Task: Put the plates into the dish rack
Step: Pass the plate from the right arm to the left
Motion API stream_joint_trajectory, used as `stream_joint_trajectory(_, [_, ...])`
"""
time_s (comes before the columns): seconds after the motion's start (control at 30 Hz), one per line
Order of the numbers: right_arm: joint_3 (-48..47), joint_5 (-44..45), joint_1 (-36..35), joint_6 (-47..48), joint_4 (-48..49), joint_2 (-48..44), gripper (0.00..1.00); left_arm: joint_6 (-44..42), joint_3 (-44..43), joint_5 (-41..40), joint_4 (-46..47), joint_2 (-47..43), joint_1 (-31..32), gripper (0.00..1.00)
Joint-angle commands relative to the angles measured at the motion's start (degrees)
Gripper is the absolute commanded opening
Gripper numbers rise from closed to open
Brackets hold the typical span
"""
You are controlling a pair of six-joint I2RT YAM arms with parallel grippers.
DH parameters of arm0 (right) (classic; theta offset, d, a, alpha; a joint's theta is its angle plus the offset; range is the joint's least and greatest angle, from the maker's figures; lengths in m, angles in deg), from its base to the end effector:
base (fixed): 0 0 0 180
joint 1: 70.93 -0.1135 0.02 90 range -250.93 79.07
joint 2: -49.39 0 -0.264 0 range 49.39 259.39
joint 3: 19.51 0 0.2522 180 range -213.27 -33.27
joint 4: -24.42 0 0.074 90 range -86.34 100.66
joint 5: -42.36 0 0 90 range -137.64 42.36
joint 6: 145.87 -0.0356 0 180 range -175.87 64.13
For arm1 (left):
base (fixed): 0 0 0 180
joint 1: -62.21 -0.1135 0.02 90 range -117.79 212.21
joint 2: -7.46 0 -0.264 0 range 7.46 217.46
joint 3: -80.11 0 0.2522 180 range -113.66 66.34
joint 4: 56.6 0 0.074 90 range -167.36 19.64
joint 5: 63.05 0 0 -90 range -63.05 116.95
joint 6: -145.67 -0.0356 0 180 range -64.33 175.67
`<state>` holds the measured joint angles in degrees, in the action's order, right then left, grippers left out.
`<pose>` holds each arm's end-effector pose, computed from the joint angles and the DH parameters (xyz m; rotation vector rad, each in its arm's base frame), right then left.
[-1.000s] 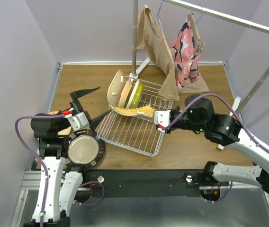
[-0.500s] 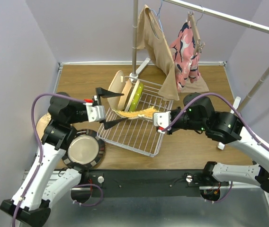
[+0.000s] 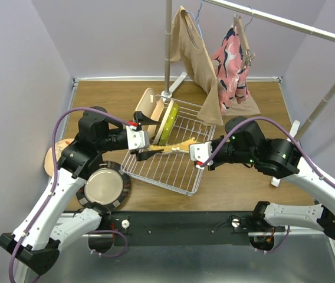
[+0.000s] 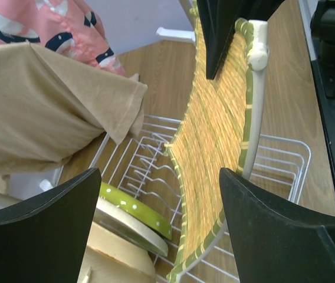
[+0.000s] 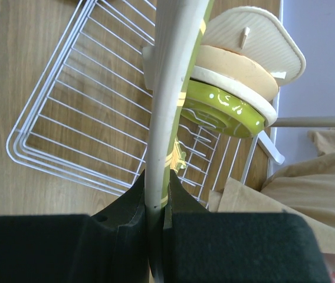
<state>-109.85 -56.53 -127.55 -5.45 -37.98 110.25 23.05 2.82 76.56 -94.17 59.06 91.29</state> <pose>0.1069 0.1722 0.4089 -1.7782 1.2021 0.2295 0.1426 -0.1103 0.4097 1.3743 1.0968 -0.7193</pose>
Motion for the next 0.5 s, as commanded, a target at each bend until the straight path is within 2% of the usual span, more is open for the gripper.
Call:
stream_joint_trajectory(0.0, [-2.9,-0.2,-0.1,0.0,2.5,-1.1,0.01,-4.8,-3.8,-5.9,-7.8,-1.5,0.5,0.94])
stream_joint_trajectory(0.07, [-2.7,0.1,-0.1,0.0,1.2,-1.4,0.01,-6.0,-4.6,-7.1,-8.4,-2.1,0.5,0.96])
stream_joint_trajectory(0.23, [-2.3,2.0,-0.1,0.0,-2.0,-3.5,0.0,-8.6,-7.2,-3.5,-13.5,-1.6,0.5,0.98])
stream_joint_trajectory(0.47, [-1.7,2.4,-0.1,-0.1,-2.4,-3.7,0.0,-10.6,-6.3,-0.4,-17.0,-0.4,1.3,0.96])
